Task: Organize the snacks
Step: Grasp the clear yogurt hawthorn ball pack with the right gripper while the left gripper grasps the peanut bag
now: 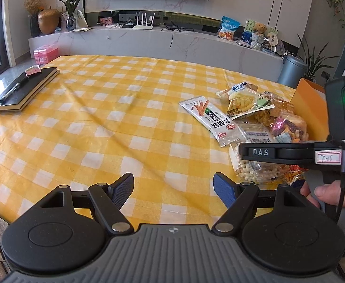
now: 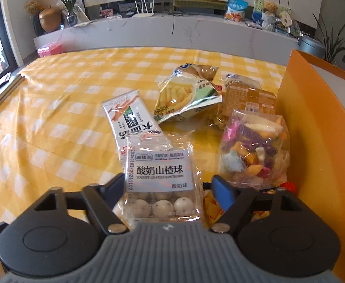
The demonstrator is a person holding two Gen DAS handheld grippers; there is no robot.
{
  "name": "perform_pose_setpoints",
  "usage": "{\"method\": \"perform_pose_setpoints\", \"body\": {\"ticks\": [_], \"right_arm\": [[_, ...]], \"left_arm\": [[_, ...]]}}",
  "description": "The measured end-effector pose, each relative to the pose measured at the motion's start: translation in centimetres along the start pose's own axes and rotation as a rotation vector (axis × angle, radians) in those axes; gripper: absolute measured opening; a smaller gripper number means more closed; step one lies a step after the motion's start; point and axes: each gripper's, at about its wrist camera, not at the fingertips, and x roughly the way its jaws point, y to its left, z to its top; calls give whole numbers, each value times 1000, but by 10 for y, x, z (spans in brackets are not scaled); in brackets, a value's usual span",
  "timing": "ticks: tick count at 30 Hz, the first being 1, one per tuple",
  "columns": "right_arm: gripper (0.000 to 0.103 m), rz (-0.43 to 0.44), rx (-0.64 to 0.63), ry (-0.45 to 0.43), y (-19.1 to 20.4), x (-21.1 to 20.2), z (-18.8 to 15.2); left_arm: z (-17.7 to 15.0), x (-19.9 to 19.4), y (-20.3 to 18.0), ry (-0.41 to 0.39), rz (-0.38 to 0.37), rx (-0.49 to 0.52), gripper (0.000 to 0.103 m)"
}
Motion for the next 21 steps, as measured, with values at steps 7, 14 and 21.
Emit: {"method": "perform_pose_setpoints", "body": {"ticks": [7, 14, 21], "right_arm": [[59, 32, 61, -27, -17, -12, -1], [59, 34, 75, -127, -34, -62, -2], [59, 13, 143, -247, -66, -101, -2]], "left_arm": [[8, 2, -10, 4, -32, 2, 90], [19, 21, -28, 74, -183, -48, 90], [32, 46, -65, 134, -231, 42, 91]]}}
